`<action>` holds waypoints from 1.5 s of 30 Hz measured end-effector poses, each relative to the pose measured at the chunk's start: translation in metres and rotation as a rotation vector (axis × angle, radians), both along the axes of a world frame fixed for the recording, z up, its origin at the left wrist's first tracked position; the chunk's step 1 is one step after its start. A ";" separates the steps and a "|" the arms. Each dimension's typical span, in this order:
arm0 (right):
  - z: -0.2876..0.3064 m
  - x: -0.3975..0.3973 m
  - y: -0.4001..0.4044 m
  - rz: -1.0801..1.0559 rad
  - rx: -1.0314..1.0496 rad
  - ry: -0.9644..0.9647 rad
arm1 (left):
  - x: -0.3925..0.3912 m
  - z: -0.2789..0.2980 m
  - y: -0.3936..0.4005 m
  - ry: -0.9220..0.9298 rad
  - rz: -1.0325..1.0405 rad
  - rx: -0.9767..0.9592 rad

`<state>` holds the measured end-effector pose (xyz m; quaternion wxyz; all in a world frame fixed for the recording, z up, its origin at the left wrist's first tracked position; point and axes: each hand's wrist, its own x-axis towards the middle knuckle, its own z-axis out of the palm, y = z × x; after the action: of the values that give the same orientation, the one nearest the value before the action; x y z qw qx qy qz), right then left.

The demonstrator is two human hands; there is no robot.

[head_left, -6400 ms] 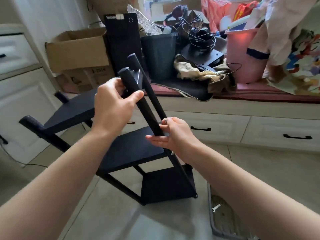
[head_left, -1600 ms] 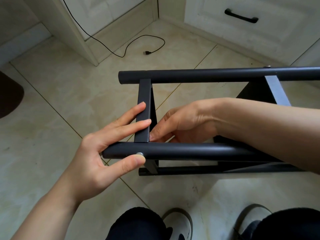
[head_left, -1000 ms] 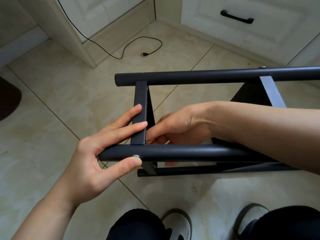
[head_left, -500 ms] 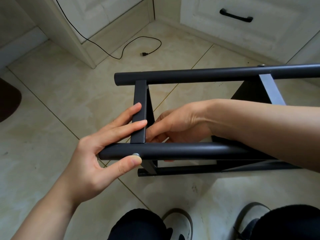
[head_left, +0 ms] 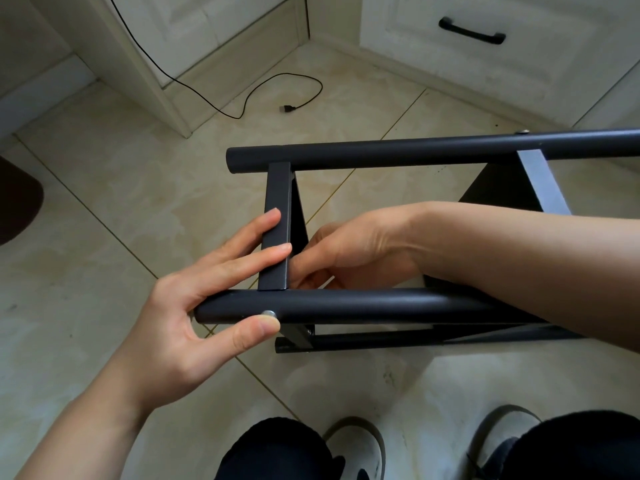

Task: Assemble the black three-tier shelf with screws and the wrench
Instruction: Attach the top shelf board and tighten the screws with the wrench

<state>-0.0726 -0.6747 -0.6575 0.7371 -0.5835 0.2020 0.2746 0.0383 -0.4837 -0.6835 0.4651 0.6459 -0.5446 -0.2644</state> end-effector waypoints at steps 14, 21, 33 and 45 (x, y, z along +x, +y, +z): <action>-0.017 0.007 0.002 0.029 -0.002 0.079 | -0.007 0.002 0.007 -0.019 0.025 0.042; -0.017 0.007 -0.001 0.028 0.033 0.105 | -0.007 0.001 0.005 -0.004 0.028 0.030; -0.018 0.006 -0.007 0.047 0.066 0.112 | -0.008 0.000 0.005 -0.002 0.034 0.034; -0.018 0.008 -0.013 0.087 0.077 0.150 | -0.007 0.000 0.006 -0.028 0.031 0.016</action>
<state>-0.0650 -0.6874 -0.6759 0.7291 -0.5408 0.2205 0.3568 0.0317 -0.4782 -0.6839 0.4561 0.6617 -0.5389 -0.2525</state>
